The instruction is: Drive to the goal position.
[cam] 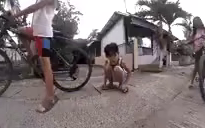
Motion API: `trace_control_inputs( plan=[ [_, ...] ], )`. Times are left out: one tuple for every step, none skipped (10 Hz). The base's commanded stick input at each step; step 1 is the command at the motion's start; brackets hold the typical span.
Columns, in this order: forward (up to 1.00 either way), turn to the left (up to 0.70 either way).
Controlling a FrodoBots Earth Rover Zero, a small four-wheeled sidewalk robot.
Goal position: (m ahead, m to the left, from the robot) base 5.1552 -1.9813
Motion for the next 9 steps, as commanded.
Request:
trace_control_inputs(
  plan=[
    [0.00,0.00],
    [0.70,0.00],
    [0.70,0.00],
    [0.70,0.00],
    [0.70,0.00],
    [0.70,0.00],
    [0.70,0.00],
    [0.70,0.00],
    [0.70,0.00]
  ],
)
